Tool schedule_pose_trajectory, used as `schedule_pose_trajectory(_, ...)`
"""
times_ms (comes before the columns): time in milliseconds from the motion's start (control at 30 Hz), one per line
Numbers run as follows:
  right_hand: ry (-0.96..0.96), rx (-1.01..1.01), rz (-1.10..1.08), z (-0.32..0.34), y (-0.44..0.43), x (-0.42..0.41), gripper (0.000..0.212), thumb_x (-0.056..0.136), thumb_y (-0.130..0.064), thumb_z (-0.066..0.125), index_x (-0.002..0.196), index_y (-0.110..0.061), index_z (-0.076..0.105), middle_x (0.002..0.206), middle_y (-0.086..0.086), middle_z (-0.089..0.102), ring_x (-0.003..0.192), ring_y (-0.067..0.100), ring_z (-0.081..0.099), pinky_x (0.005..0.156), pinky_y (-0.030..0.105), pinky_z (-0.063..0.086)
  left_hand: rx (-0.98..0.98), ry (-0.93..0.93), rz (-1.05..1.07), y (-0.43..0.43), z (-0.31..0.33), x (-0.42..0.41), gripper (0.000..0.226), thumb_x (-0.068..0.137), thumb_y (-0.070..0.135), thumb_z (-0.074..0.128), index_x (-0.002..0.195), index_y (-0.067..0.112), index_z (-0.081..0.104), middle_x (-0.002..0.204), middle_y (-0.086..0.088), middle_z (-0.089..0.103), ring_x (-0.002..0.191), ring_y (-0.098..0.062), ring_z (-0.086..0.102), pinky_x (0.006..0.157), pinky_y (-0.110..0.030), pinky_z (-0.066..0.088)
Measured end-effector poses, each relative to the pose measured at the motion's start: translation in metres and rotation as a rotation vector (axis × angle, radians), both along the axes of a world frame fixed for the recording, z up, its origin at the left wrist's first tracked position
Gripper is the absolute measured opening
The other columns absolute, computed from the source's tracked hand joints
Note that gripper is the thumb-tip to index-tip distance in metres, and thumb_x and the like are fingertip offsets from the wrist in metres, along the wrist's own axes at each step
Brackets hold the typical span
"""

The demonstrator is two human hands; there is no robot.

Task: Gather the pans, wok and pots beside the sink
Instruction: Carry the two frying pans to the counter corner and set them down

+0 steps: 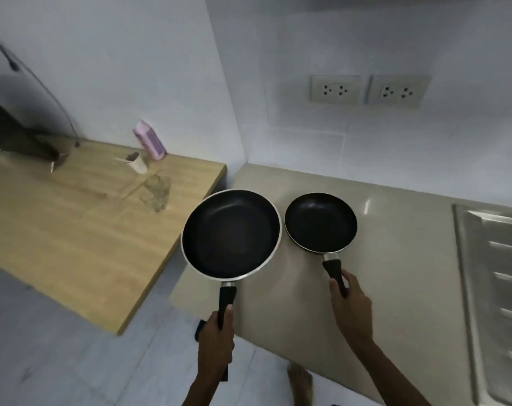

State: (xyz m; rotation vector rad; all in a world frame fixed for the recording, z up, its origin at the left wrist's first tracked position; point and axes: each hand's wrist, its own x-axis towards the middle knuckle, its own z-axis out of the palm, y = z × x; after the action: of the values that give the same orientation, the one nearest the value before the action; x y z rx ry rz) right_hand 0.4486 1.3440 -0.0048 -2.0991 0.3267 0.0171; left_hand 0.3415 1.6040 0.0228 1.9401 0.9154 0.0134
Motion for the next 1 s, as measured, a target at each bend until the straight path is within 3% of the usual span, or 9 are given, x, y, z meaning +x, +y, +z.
schedule_pose_trajectory(67, 0.020, -0.032, -0.033, 0.002, 0.009, 0.009, 0.039, 0.098, -0.035, 0.058, 0.134, -0.020, 0.055, 0.086, 0.003, 0.068, 0.070, 0.021, 0.064, 0.062, 0.029, 0.048, 0.006, 0.004, -0.042, 0.014, -0.006, 0.026, 0.053, 0.100, 0.051, 0.048, 0.077, 0.004, 0.059, 0.065, -0.012, 0.061, 0.054, -0.020, 0.058, 0.046, -0.030, 0.049)
schedule_pose_trajectory(167, 0.001, -0.057, -0.102, 0.004, 0.023, 0.025, 0.037, 0.098, -0.034, 0.059, 0.132, -0.022, 0.056, 0.073, -0.004, 0.062, 0.061, 0.012, 0.059, 0.055, 0.028, 0.046, 0.009, 0.049, -0.073, 0.036, -0.013, 0.068, 0.049, 0.101, 0.050, 0.047, 0.077, 0.010, 0.062, 0.075, -0.011, 0.068, 0.074, -0.030, 0.066, 0.075, -0.042, 0.056)
schedule_pose_trajectory(233, 0.012, -0.066, -0.141, 0.005, 0.033, 0.033, 0.035, 0.097, -0.035, 0.059, 0.131, -0.024, 0.057, 0.069, -0.007, 0.058, 0.059, 0.010, 0.057, 0.054, 0.029, 0.046, 0.015, 0.066, -0.102, 0.052, -0.018, 0.093, 0.046, 0.100, 0.052, 0.047, 0.079, 0.015, 0.063, 0.078, -0.010, 0.069, 0.077, -0.030, 0.067, 0.079, -0.043, 0.056)
schedule_pose_trajectory(433, 0.014, -0.086, -0.249, -0.003, 0.077, 0.045, 0.035, 0.097, -0.034, 0.059, 0.130, -0.022, 0.058, 0.076, -0.002, 0.061, 0.064, 0.017, 0.057, 0.058, 0.030, 0.044, -0.005, 0.070, -0.288, 0.107, -0.035, 0.144, 0.051, 0.098, 0.056, 0.047, 0.074, 0.014, 0.062, 0.067, -0.008, 0.067, 0.063, -0.025, 0.066, 0.064, -0.039, 0.054)
schedule_pose_trajectory(633, 0.052, -0.039, -0.360, -0.012, 0.123, 0.053, 0.034, 0.098, -0.033, 0.058, 0.130, -0.022, 0.057, 0.080, 0.002, 0.068, 0.072, 0.024, 0.065, 0.063, 0.033, 0.049, -0.023, 0.056, -0.398, 0.141, -0.039, 0.176, 0.048, 0.100, 0.053, 0.048, 0.073, 0.015, 0.059, 0.057, -0.003, 0.058, 0.049, -0.017, 0.056, 0.050, -0.029, 0.044)
schedule_pose_trajectory(800, 0.050, -0.036, -0.383, -0.017, 0.140, 0.061, 0.035, 0.098, -0.034, 0.057, 0.131, -0.023, 0.055, 0.073, 0.002, 0.067, 0.064, 0.018, 0.062, 0.051, 0.026, 0.041, -0.030, 0.059, -0.451, 0.147, -0.038, 0.192, 0.046, 0.101, 0.050, 0.046, 0.079, 0.012, 0.060, 0.059, -0.005, 0.057, 0.046, -0.013, 0.053, 0.041, -0.024, 0.040)
schedule_pose_trajectory(1000, 0.073, -0.035, -0.365, -0.023, 0.144, 0.080, 0.034, 0.099, -0.034, 0.055, 0.131, -0.023, 0.051, 0.071, 0.002, 0.066, 0.062, 0.016, 0.062, 0.048, 0.025, 0.041, -0.094, 0.045, -0.490, 0.146, -0.036, 0.208, 0.045, 0.103, 0.045, 0.046, 0.085, 0.005, 0.058, 0.062, -0.008, 0.055, 0.047, -0.016, 0.051, 0.039, -0.024, 0.040)
